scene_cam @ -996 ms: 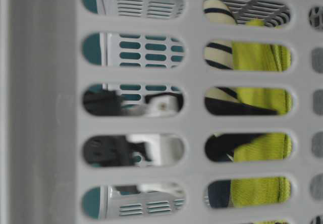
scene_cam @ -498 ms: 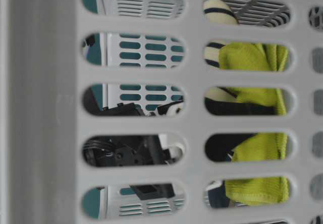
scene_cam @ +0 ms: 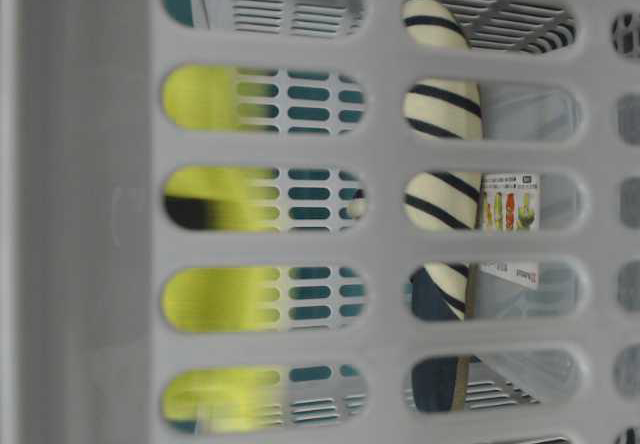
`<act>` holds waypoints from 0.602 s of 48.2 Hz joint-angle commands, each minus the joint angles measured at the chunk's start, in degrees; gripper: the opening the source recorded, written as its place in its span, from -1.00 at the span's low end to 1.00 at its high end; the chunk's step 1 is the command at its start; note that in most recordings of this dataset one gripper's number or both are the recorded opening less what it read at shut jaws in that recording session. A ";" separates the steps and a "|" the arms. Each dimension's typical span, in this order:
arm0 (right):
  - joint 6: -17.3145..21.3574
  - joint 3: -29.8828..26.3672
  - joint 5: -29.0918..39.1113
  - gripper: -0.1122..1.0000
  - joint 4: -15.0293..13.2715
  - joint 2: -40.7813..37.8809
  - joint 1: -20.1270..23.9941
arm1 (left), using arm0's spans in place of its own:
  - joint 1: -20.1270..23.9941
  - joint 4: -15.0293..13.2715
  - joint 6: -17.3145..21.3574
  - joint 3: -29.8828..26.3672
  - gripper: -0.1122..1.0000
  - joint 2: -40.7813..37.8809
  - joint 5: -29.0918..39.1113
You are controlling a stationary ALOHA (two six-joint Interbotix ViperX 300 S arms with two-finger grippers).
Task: Pick up the yellow cloth from the shopping basket with the left arm.
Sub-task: 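Close the left gripper on the cloth and lift it upward, then hold the lifted cloth in the left gripper above the basket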
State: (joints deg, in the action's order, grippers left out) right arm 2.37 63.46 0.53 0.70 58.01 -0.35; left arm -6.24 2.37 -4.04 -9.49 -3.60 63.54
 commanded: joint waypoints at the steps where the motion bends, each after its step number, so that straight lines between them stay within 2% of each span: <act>1: 0.09 -0.53 -0.62 0.61 0.18 0.00 -0.18 | -0.18 0.18 0.44 -10.46 -0.50 1.93 8.35; 5: 0.09 -0.44 -0.62 0.61 0.18 0.26 -0.18 | -0.18 0.18 1.14 -16.79 -0.50 0.70 13.97; 10: 0.09 -0.26 -0.62 0.61 0.18 0.35 -0.18 | -0.18 0.18 1.67 -20.74 -0.50 -0.97 16.70; 29: 0.09 0.18 -1.41 0.61 0.18 0.62 -0.18 | 0.26 0.18 2.64 -20.65 -0.50 -2.55 16.88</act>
State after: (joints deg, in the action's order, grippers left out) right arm 2.37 64.07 -0.09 0.70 58.89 -0.44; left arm -6.24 2.37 -1.49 -29.27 -6.86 80.60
